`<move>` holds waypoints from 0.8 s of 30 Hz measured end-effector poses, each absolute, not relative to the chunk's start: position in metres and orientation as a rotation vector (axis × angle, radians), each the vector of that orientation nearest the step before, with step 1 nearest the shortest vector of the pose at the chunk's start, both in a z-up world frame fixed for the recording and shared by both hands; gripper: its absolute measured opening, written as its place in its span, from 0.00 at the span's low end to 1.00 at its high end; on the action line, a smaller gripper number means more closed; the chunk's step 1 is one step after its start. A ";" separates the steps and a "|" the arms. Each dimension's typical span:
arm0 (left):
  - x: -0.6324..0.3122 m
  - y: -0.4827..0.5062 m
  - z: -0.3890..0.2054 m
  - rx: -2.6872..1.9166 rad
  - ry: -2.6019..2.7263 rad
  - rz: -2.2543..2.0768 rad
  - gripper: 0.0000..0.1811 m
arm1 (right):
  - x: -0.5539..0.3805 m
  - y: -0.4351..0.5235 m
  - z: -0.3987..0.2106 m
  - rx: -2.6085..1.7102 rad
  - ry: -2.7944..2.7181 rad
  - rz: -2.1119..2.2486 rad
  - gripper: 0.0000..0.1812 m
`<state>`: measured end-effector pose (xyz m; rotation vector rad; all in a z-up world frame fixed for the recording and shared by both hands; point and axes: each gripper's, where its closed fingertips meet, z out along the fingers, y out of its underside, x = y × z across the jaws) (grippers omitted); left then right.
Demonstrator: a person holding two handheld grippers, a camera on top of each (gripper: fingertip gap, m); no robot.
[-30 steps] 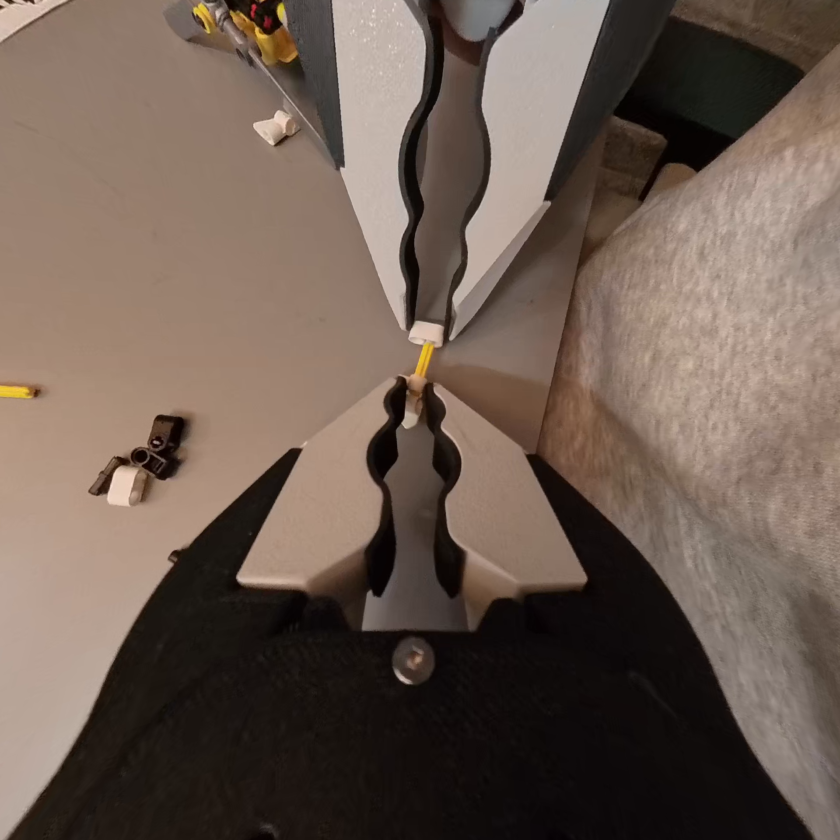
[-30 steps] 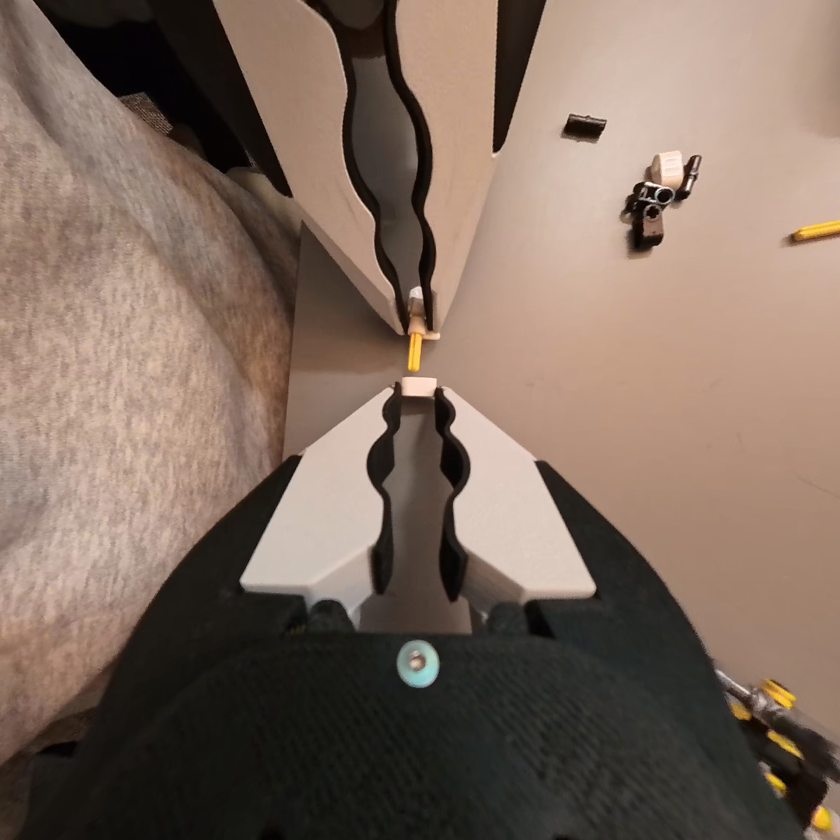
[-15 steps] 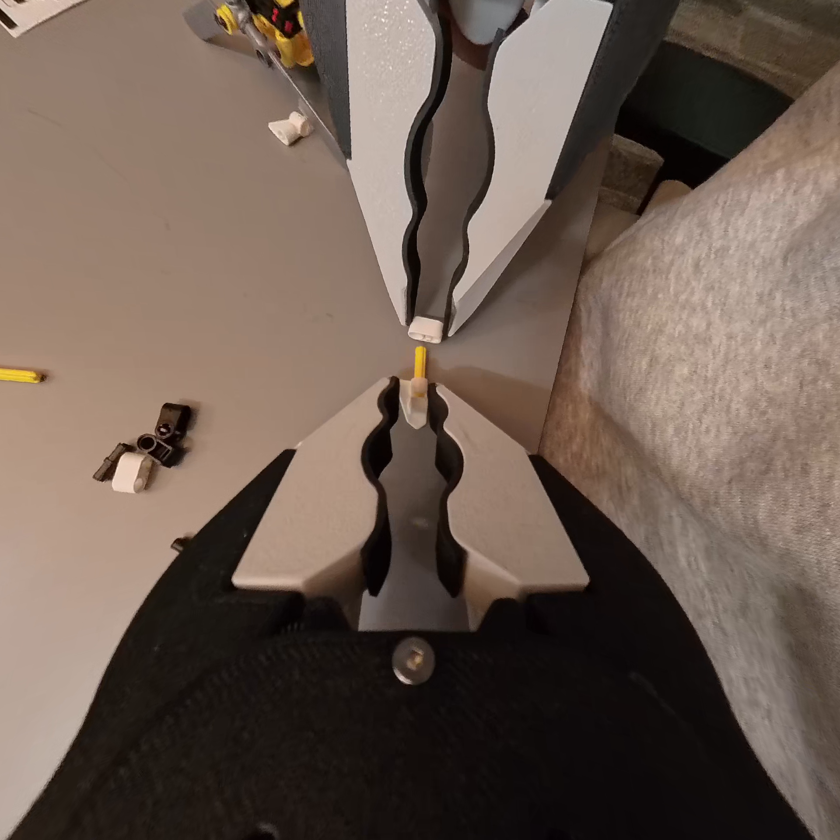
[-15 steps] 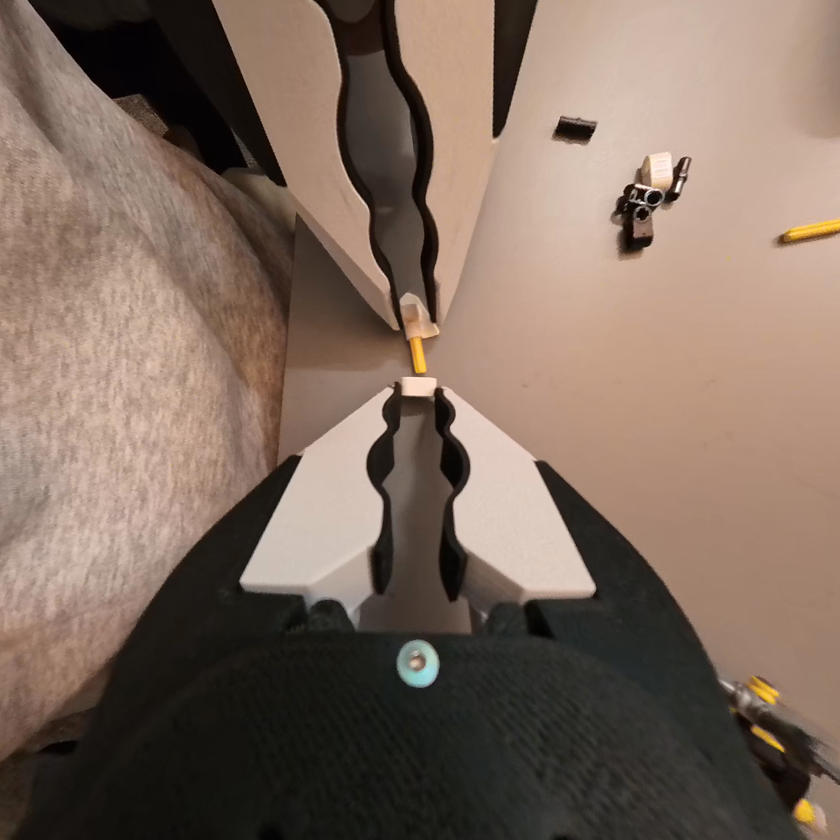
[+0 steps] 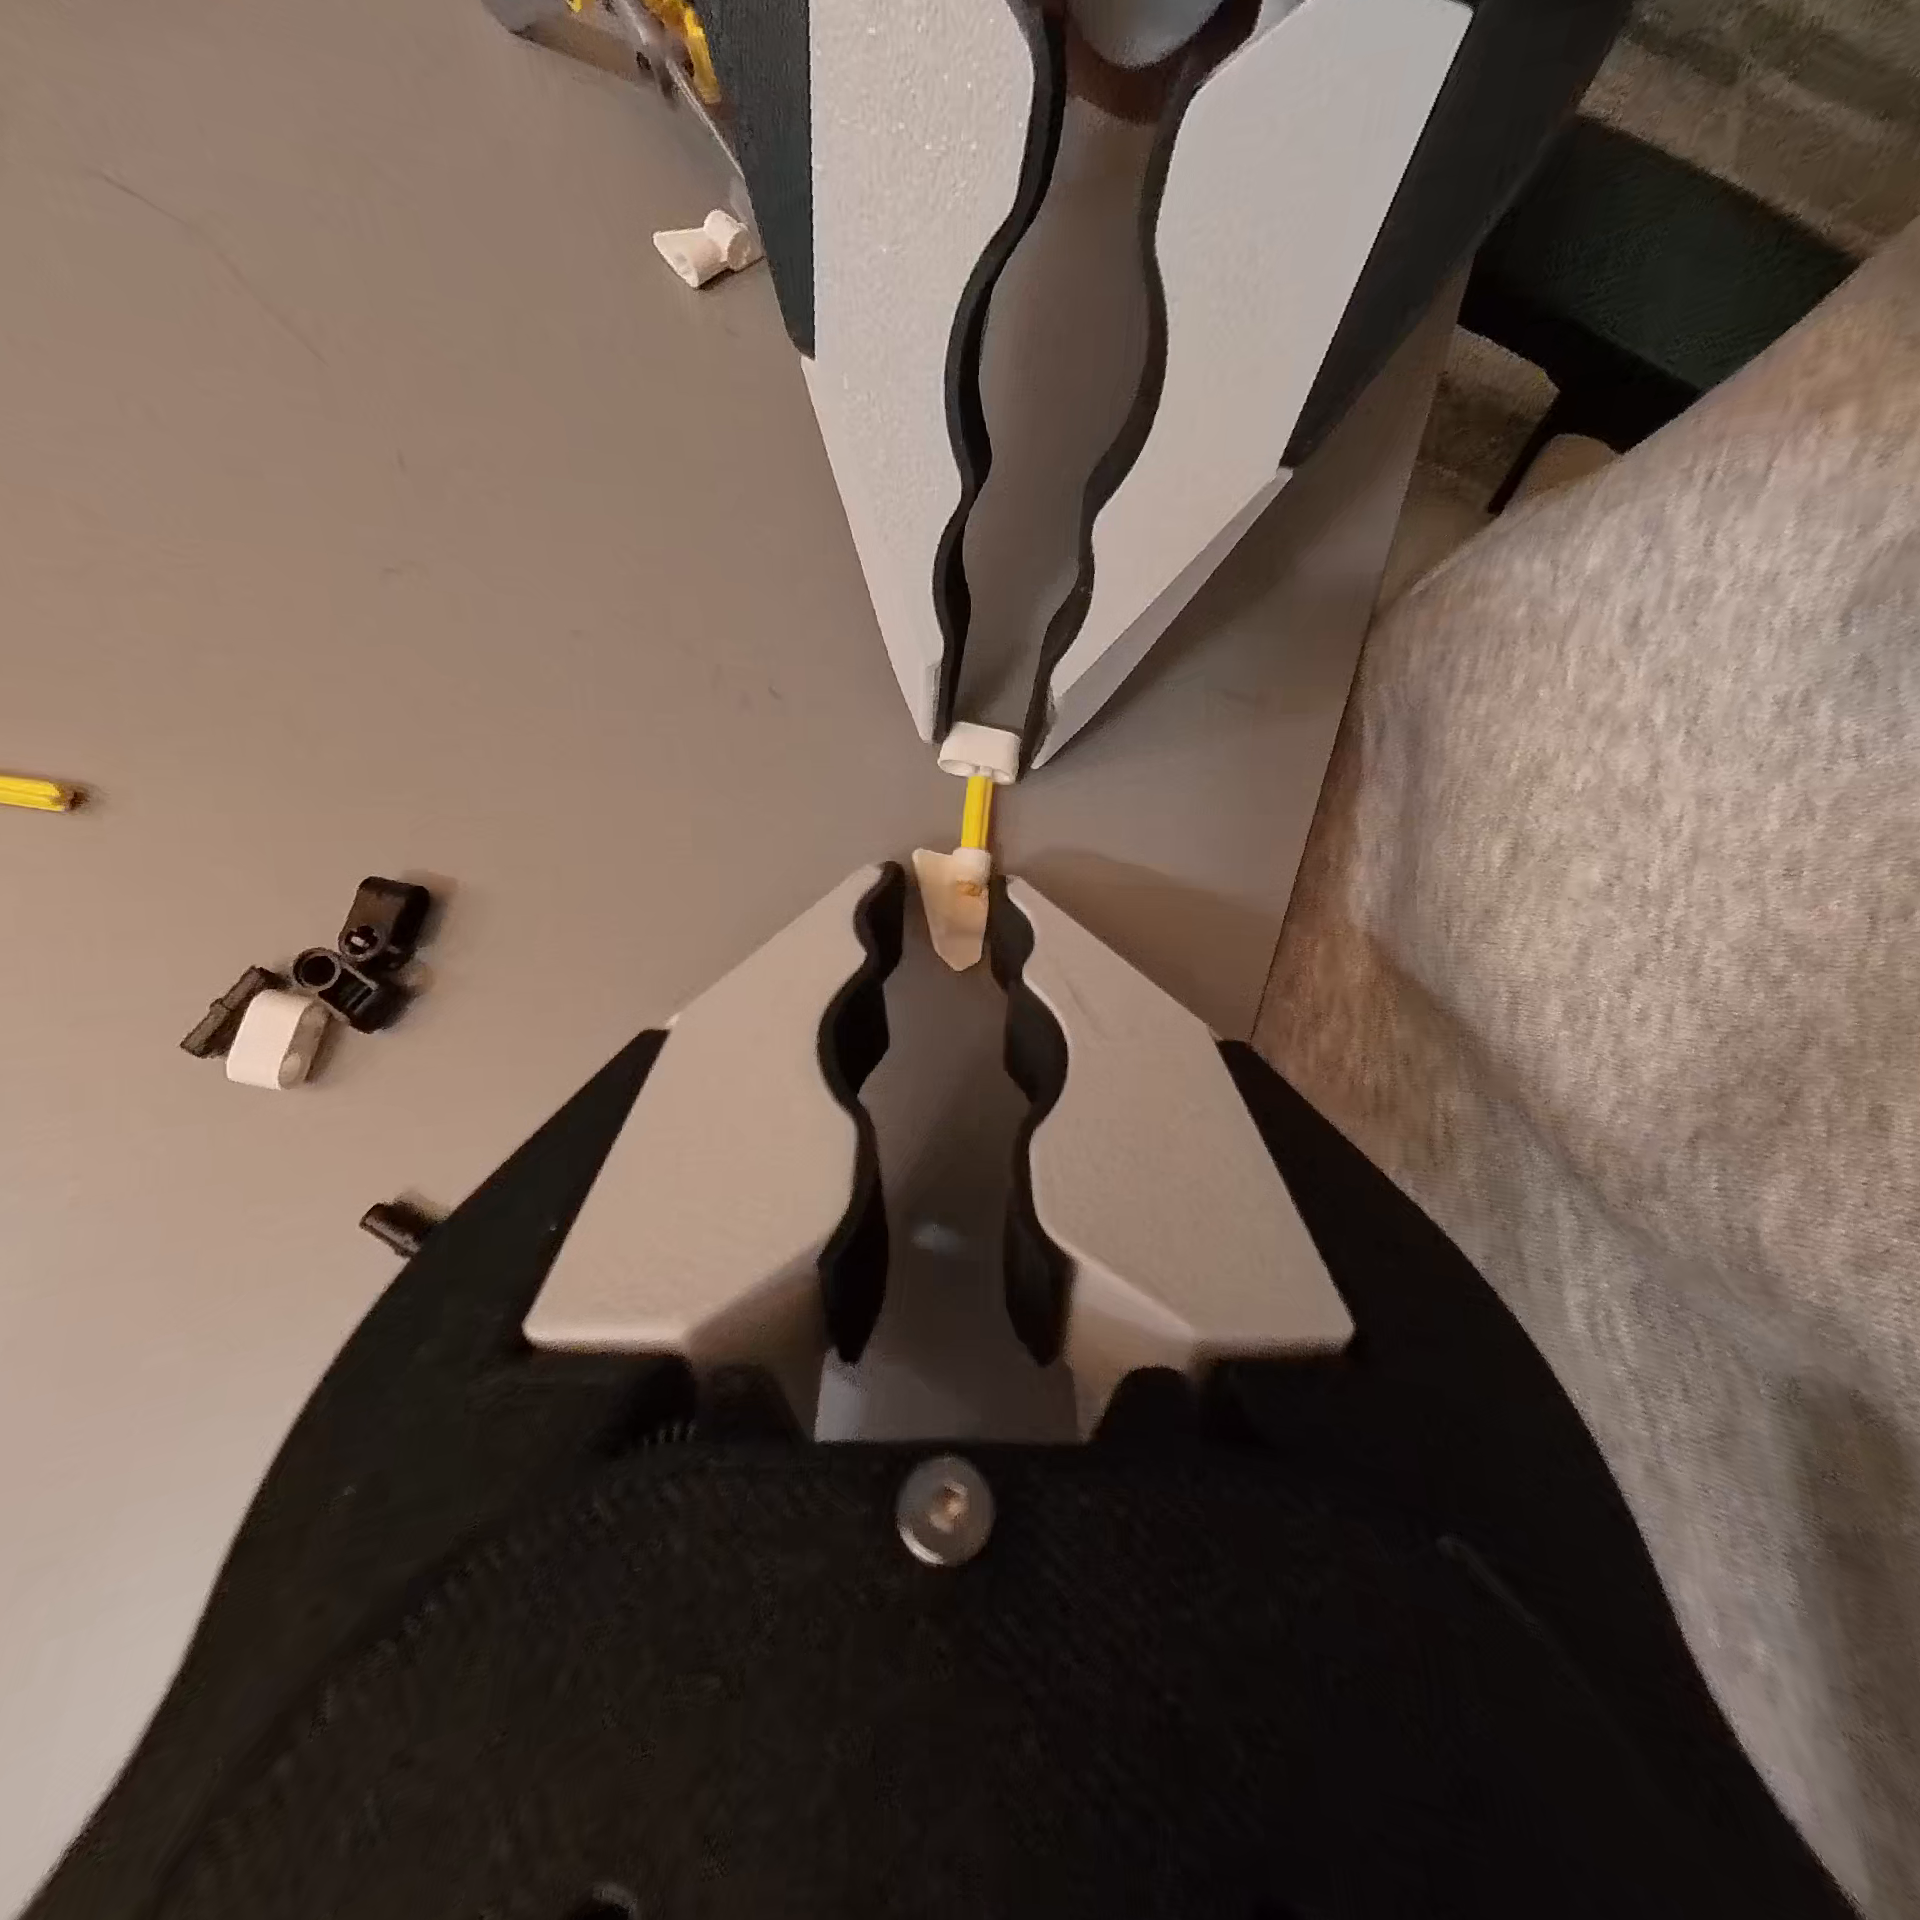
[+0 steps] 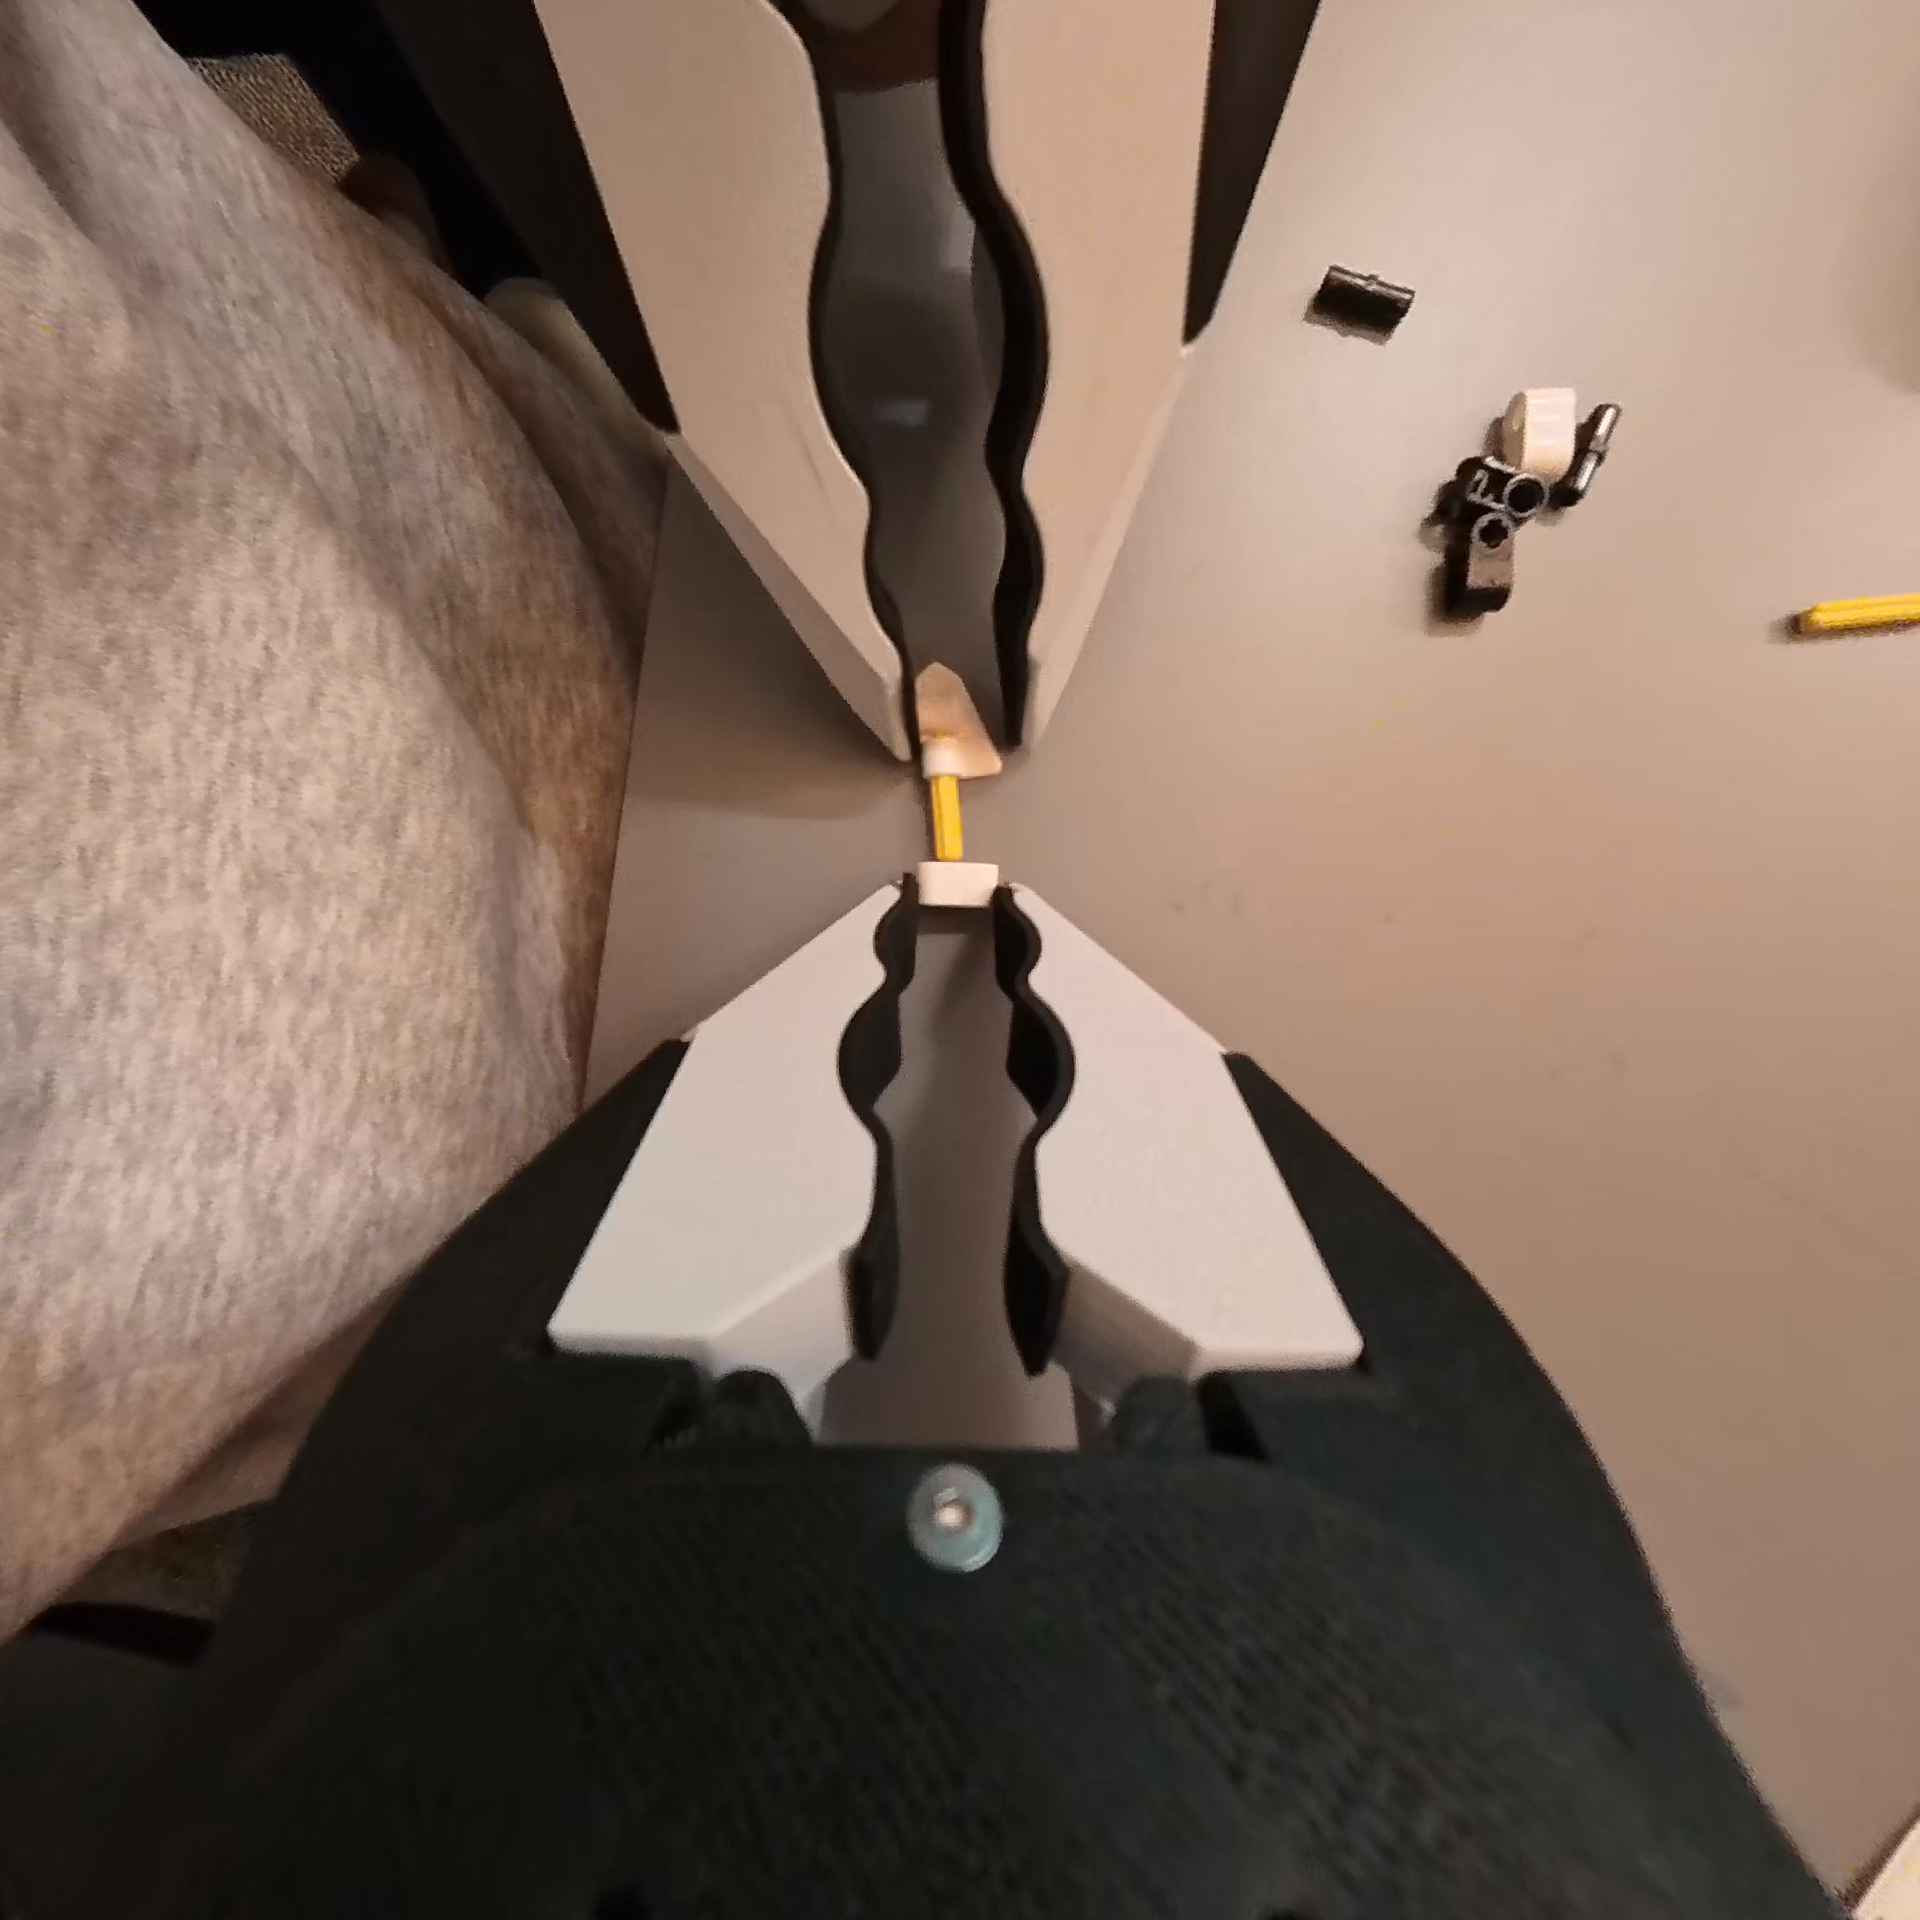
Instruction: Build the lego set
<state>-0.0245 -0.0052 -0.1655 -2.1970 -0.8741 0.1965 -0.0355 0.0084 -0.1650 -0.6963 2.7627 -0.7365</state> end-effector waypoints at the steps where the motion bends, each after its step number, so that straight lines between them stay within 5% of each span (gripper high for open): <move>1: -0.024 -0.005 -0.166 -2.192 -0.874 0.189 0.07 | -0.035 0.008 -0.165 -0.700 2.759 -0.737 0.07; 24: -0.022 -0.003 -0.165 -2.193 -0.875 0.135 0.06 | -0.032 0.010 -0.163 -0.798 2.788 -0.744 0.07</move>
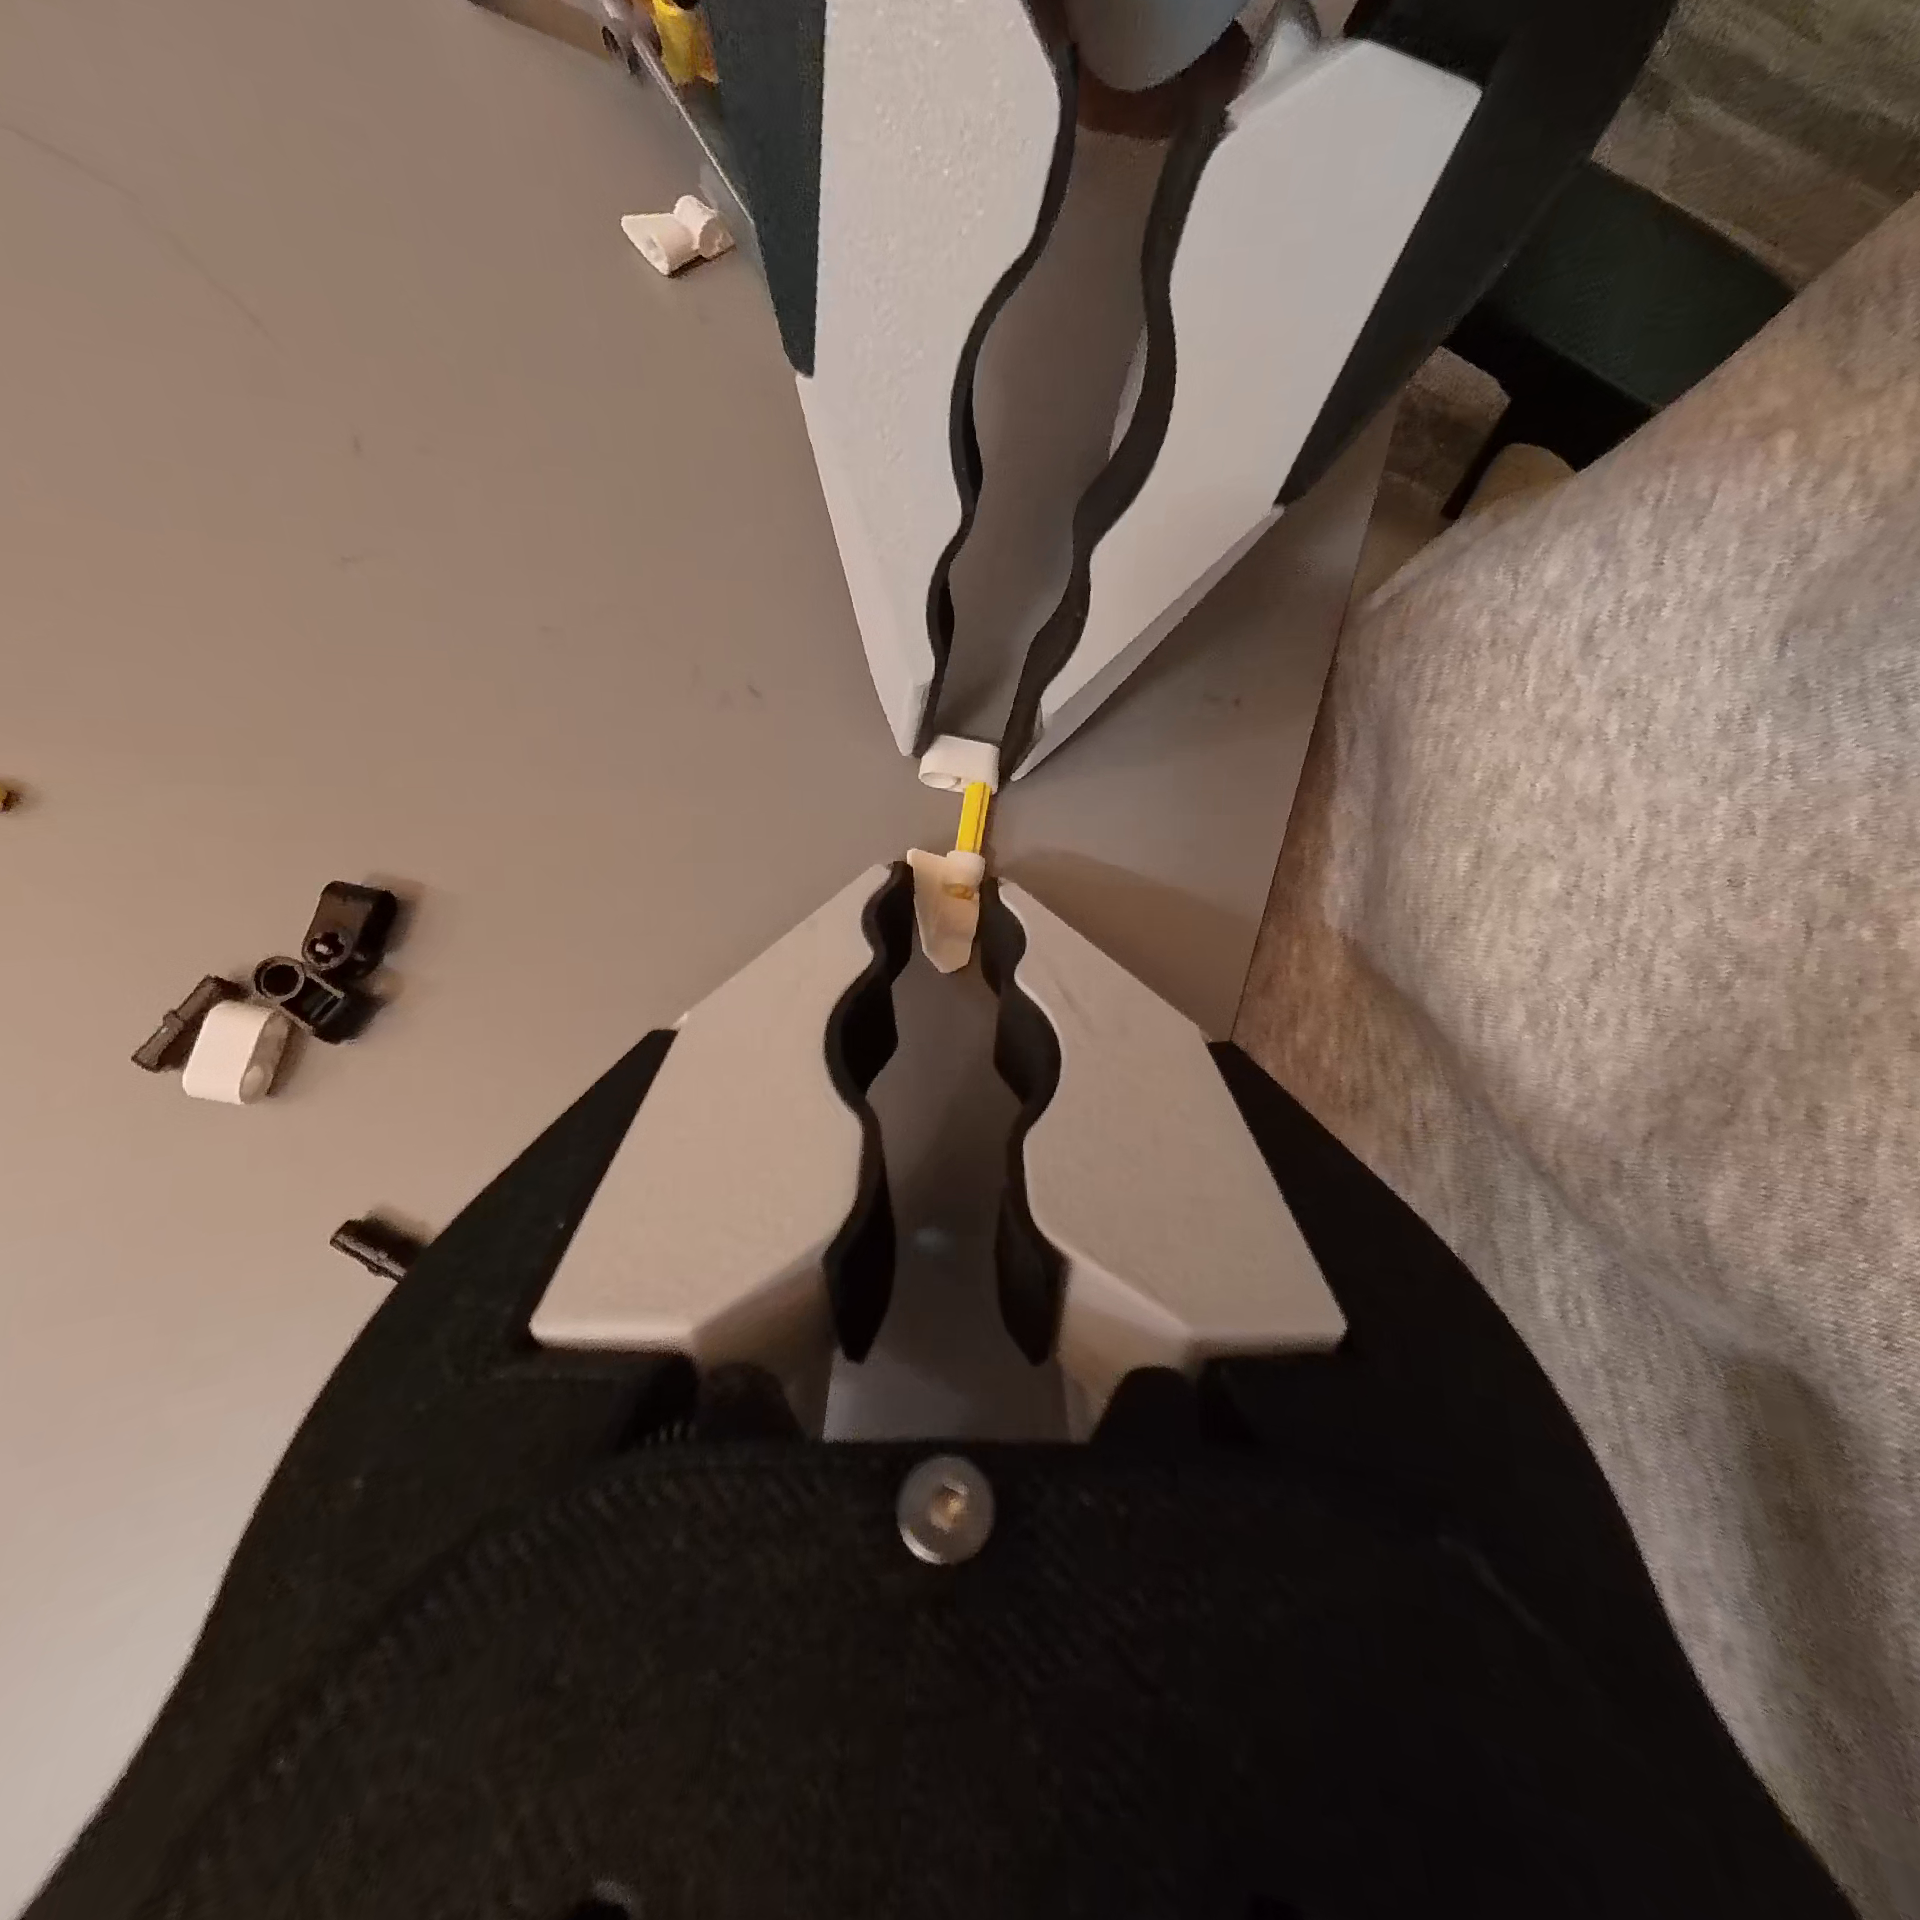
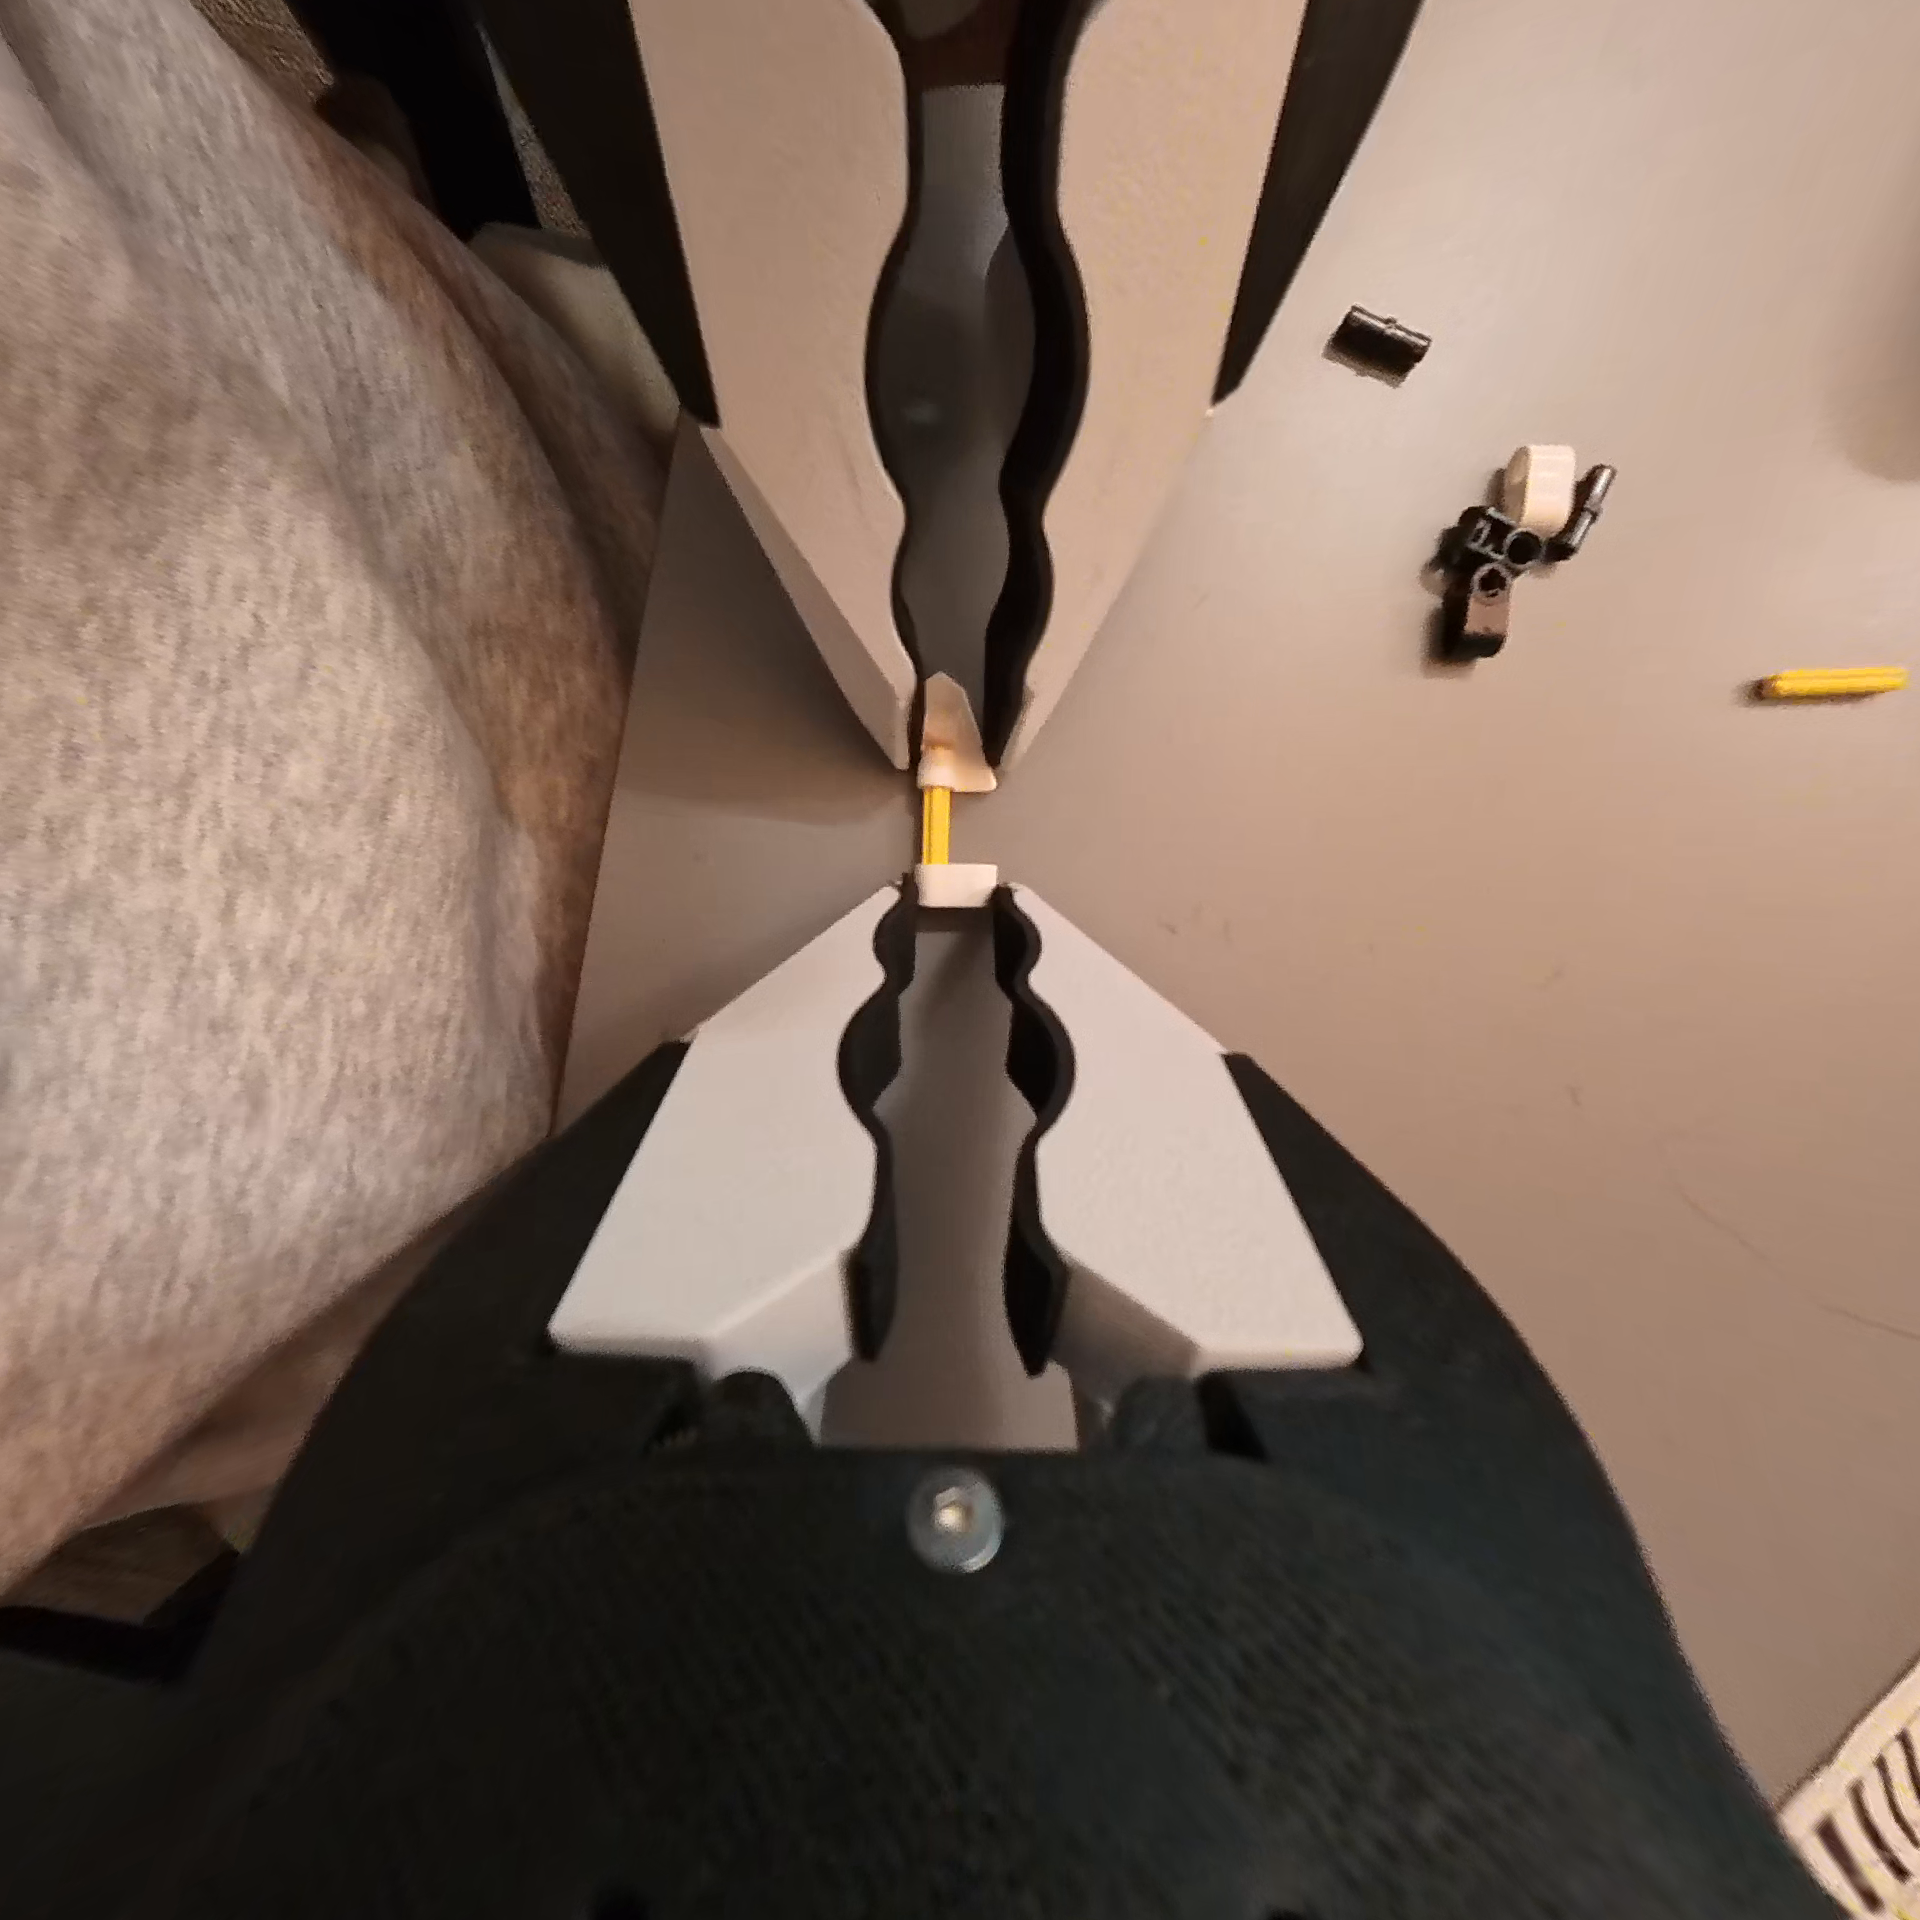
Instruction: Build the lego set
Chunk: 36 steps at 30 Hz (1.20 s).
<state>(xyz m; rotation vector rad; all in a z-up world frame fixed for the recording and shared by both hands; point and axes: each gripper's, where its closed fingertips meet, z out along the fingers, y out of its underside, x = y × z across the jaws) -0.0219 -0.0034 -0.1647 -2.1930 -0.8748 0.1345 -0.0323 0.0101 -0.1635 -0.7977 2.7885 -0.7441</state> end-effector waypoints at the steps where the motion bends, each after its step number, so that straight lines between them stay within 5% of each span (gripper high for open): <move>1: -0.022 -0.004 -0.165 -2.202 -0.878 0.134 0.06 | -0.032 0.010 -0.163 -0.804 2.794 -0.749 0.07; 36: -0.023 -0.004 -0.164 -2.167 -0.943 0.146 0.05 | -0.027 0.008 -0.166 -0.772 2.859 -0.672 0.06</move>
